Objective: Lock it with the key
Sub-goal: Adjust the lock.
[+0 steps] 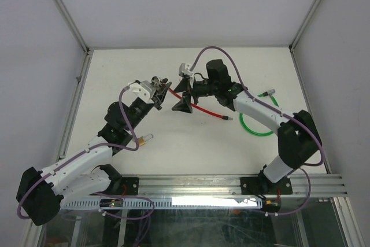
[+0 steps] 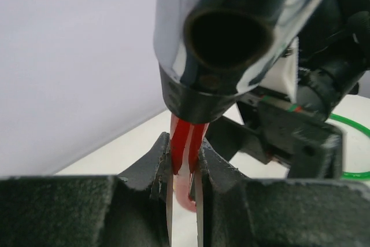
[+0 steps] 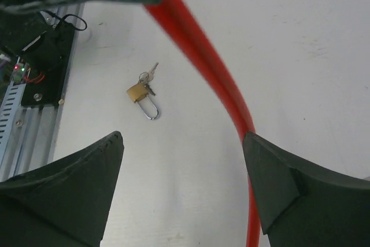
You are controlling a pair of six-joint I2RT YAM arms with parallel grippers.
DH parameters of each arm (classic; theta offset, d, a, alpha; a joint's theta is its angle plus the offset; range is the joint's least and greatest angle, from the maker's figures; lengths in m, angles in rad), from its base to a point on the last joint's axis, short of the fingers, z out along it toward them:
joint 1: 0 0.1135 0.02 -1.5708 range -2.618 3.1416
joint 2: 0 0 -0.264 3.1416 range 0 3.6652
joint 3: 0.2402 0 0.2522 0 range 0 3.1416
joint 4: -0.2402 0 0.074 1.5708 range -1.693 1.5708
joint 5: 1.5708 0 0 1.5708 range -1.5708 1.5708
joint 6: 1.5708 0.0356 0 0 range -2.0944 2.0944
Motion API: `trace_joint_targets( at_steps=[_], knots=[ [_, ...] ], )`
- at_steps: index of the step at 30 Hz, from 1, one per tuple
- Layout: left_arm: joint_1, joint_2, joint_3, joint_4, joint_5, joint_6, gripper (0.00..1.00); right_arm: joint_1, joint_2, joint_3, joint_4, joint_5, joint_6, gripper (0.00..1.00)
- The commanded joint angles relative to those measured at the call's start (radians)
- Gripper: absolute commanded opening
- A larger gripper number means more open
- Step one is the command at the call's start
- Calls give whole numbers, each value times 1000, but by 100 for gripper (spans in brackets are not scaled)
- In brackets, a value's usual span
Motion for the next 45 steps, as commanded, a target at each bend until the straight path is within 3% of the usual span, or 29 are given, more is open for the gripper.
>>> trace_joint_targets(
  at_steps=[1,11,14,17,19,23,30,34,40,45],
  knots=[
    [3,-40,68,-33,65,-108,0,30,85,146,72,122,109,85],
    [2,-23,122,-87,106,-222,0,39,105,190,51,70,136,65],
    [3,-16,137,-108,88,-252,0,39,74,172,47,-13,115,46],
    [3,-12,152,-129,63,-289,0,39,29,123,84,-117,116,13],
    [3,-12,157,-140,56,-317,7,39,1,93,103,-144,126,0],
    [3,-40,139,-114,103,-356,30,21,-50,36,177,-239,194,0],
    [14,-108,72,-9,300,-392,64,-10,-121,-107,618,-394,541,0],
    [52,-77,94,2,419,-447,80,-11,-149,-130,624,-426,523,0],
    [96,44,188,11,690,-556,88,-8,-177,-133,459,-485,362,0],
    [97,97,236,63,814,-596,78,7,-175,-105,273,-528,204,0]
  ],
)
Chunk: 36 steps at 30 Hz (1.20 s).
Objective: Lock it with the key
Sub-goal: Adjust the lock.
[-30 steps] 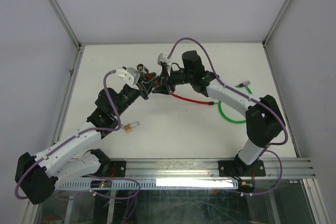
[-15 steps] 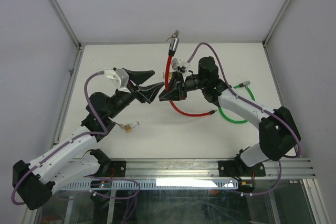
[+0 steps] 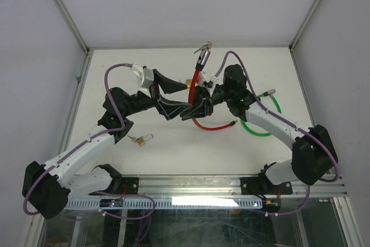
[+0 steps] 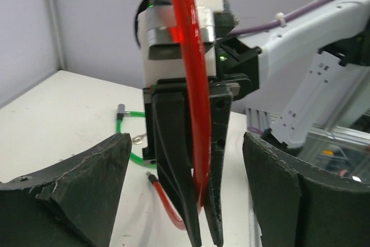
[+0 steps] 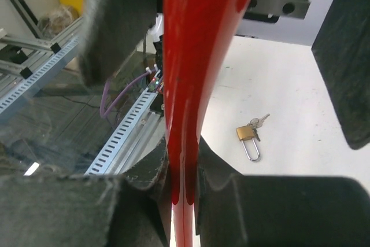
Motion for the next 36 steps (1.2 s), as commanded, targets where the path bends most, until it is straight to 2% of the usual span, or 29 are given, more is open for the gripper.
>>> trace_joint_targets(
  at_steps=[1,4,12,14,16,18,19,20,24,26,28,31,33,36],
  knots=[
    [6,15,75,107,183,-77,75,20,-34,50,-183,-59,-201,0],
    [5,39,105,104,205,-94,69,30,-26,74,-263,-53,-276,0],
    [5,117,144,115,261,-161,58,34,-16,80,-271,-46,-269,0],
    [4,128,147,120,271,-176,52,34,-14,80,-269,-36,-264,0],
    [5,136,153,121,288,-183,38,35,-10,81,-268,-27,-256,0],
    [4,138,158,123,306,-187,18,36,-9,81,-257,-17,-236,0],
    [4,134,157,124,309,-185,8,36,-9,79,-248,-12,-225,2],
    [6,129,155,123,310,-181,1,36,-12,76,-244,-8,-217,9],
    [5,87,154,61,280,-120,0,30,-46,62,-241,15,-206,52],
    [7,59,155,20,266,-85,0,15,-76,54,-241,18,-207,64],
    [9,35,157,1,273,-59,0,-5,-102,53,-243,9,-205,68],
    [11,23,181,-9,311,-33,0,-19,-126,60,-247,11,-196,69],
    [13,35,210,-10,348,-24,0,-19,-128,55,-212,13,-173,68],
    [16,76,268,-10,387,-18,0,-17,-123,34,-67,30,-29,61]
  ],
)
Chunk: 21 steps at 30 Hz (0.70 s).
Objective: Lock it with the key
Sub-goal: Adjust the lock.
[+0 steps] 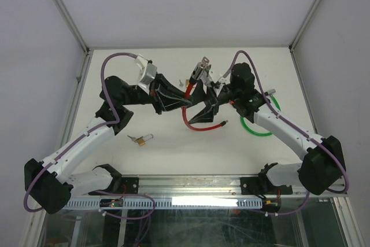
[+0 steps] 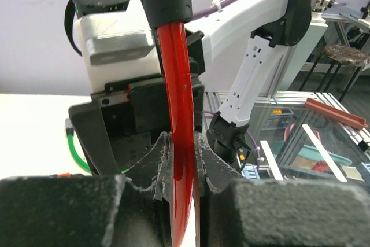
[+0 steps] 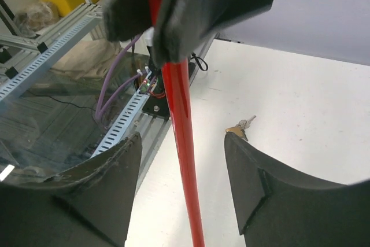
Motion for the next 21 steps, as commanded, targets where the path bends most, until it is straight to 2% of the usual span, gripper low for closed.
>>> trace_joint_targets(
  at_steps=[1,4,8,10,12,13,14,16,17,19,21],
  knots=[
    [12,29,124,42,73,43,0,3,-16,10,201,30,173,56],
    [21,76,181,49,105,46,0,6,-10,30,214,39,213,48],
    [35,151,252,100,152,-5,0,20,-4,63,219,46,246,43],
    [43,185,285,152,177,-58,0,23,3,88,220,55,270,30],
    [54,210,309,218,184,-118,0,21,8,124,200,75,285,10],
    [60,217,315,247,172,-143,6,21,9,144,174,93,283,2],
    [67,219,317,261,137,-157,13,20,10,165,138,112,275,0],
    [79,201,303,231,14,-128,43,22,10,216,40,147,262,0],
    [80,182,286,197,-78,-85,54,22,9,235,-1,205,239,0],
    [80,132,234,160,-294,-15,71,23,5,272,-68,291,236,0],
    [80,88,175,169,-445,26,80,22,4,294,-109,391,259,0]
  ],
)
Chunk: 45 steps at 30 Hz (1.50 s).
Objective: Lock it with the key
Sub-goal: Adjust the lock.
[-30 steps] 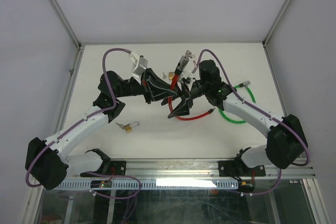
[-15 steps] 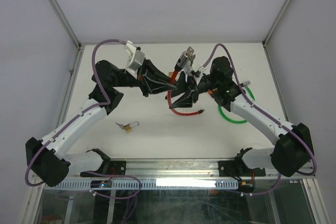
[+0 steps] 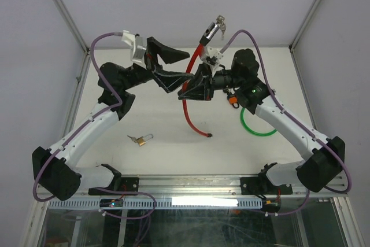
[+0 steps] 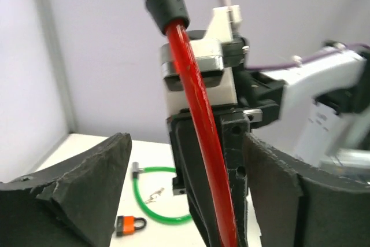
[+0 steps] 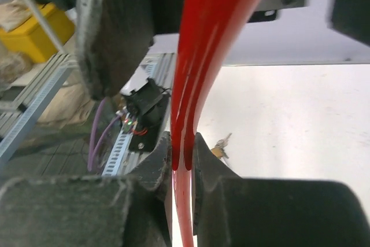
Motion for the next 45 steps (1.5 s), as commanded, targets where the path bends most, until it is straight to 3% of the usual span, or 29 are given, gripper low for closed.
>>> trace_joint_targets(
  at_steps=[1,8,18,29,37,41,43,45],
  knots=[
    [8,-120,-93,24,-413,107,81,3,-26,107,-122,256,30,0],
    [-3,-149,-150,16,-520,152,81,14,26,192,-278,528,5,0],
    [-98,-82,-103,-91,-644,296,75,37,64,206,-316,587,-24,0],
    [-111,-41,-47,-228,-720,324,51,40,49,183,-307,587,-43,0],
    [-110,-63,-49,-275,-724,321,47,40,25,165,-291,549,-58,0],
    [-111,-49,-6,-329,-681,335,40,42,26,179,-309,540,-83,0],
    [-110,-34,25,-361,-643,348,34,44,25,189,-322,546,-102,0],
    [-108,-18,54,-392,-609,362,21,44,24,200,-336,546,-117,0]
  ],
)
